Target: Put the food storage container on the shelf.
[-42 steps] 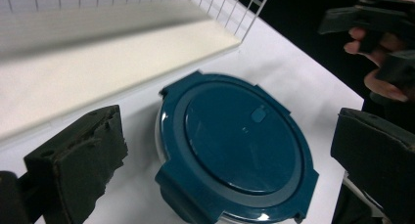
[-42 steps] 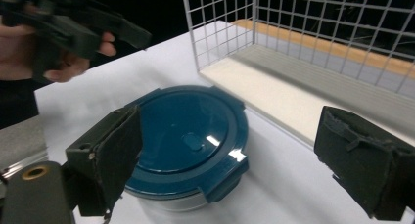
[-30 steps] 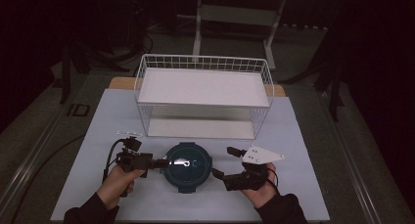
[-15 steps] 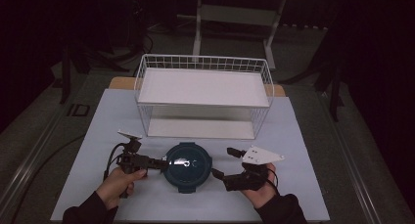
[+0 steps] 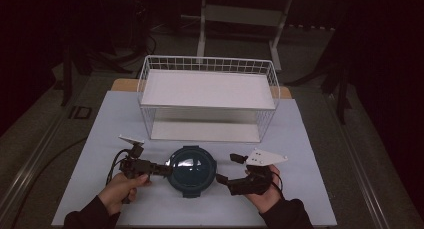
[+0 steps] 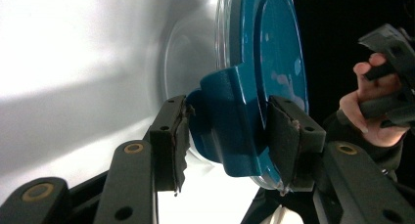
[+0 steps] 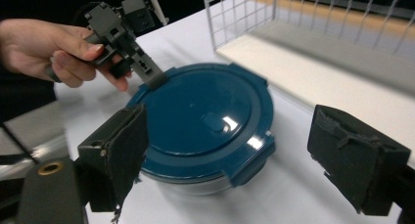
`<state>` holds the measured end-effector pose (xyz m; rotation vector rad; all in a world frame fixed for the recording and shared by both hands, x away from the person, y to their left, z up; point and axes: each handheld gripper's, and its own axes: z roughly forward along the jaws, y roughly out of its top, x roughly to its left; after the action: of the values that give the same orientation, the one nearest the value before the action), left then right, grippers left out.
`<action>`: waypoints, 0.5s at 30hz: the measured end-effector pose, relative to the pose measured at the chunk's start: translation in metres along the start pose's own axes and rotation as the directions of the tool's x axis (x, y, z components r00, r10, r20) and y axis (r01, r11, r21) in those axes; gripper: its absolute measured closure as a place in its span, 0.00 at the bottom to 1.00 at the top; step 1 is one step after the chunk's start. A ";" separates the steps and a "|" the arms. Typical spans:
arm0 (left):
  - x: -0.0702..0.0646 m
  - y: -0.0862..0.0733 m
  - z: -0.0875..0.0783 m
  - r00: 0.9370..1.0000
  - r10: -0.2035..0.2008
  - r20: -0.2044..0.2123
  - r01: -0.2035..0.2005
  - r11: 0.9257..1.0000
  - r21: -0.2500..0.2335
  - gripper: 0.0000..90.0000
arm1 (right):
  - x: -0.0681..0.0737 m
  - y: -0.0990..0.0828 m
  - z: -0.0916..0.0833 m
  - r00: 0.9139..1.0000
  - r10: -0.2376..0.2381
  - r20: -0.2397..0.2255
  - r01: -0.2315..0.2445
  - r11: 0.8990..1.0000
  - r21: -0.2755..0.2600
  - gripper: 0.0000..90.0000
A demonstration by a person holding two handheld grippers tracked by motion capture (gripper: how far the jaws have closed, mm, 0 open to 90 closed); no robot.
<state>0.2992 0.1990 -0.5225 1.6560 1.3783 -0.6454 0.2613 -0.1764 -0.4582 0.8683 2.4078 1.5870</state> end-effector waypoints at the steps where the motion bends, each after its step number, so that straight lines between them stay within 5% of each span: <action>1: -0.002 0.000 0.000 1.000 0.017 -0.004 -0.017 1.000 0.002 0.58 | -0.002 -0.001 0.001 1.000 0.025 -0.006 -0.025 1.000 0.007 0.20; 6: -0.009 -0.003 -0.002 0.997 0.077 -0.016 -0.077 0.997 0.004 0.59 | -0.013 -0.006 0.006 0.988 0.146 -0.059 -0.143 0.988 0.052 0.24; 10: -0.016 -0.006 -0.003 0.989 0.144 -0.031 -0.144 0.990 0.011 0.61 | -0.024 -0.013 0.011 0.959 0.270 -0.088 -0.262 0.961 0.089 0.31; 15: -0.022 -0.009 -0.004 0.981 0.191 -0.040 -0.191 0.982 0.013 0.62 | -0.031 -0.021 0.018 0.927 0.356 -0.115 -0.340 0.931 0.136 0.38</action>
<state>0.2845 0.1917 -0.5053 1.7913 1.2270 -0.5100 0.2858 -0.1842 -0.4906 1.3139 2.5720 1.6860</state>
